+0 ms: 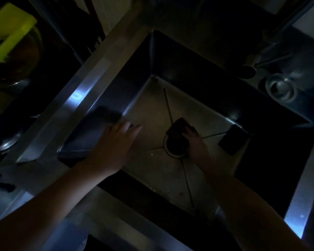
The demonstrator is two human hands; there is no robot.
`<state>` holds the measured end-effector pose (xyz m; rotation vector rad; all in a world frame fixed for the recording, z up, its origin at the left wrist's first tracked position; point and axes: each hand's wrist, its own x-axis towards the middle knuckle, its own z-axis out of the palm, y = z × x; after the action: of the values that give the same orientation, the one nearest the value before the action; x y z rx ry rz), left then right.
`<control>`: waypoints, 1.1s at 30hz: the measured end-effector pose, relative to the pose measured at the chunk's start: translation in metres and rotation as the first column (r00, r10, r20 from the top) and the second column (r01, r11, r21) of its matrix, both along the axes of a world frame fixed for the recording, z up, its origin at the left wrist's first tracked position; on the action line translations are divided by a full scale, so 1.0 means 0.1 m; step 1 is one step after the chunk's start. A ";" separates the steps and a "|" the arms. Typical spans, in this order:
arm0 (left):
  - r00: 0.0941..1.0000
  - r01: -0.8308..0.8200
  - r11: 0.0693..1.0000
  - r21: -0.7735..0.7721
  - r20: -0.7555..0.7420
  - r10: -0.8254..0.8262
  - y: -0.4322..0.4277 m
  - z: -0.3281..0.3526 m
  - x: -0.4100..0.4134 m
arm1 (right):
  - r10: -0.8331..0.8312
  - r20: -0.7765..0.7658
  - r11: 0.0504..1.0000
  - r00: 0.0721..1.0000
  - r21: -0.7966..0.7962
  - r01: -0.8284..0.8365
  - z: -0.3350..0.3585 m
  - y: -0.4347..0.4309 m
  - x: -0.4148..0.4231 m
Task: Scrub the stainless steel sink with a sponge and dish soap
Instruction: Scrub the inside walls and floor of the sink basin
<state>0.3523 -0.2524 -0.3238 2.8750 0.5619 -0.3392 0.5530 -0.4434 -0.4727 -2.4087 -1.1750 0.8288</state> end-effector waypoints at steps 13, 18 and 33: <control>0.997 -0.080 0.995 -0.054 0.014 0.081 -0.76 0.18 -0.67 | -0.338 0.066 0.938 0.939 -0.052 0.341 0.03 -0.63 -0.53; 0.995 -0.097 0.993 -0.066 0.001 0.097 -0.98 0.23 -0.76 | -0.022 -0.082 0.980 0.996 -0.199 0.005 0.07 -0.68 -0.92; 0.998 -0.063 0.991 -0.116 0.003 0.064 -1.12 0.44 -0.97 | 0.093 0.116 0.793 0.989 -0.609 -0.004 0.15 -1.29 -0.53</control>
<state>0.2556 -0.3645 -0.2793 2.7398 0.6106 -0.3402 0.4997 -0.5724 -0.4581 -3.0034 -1.1493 1.2267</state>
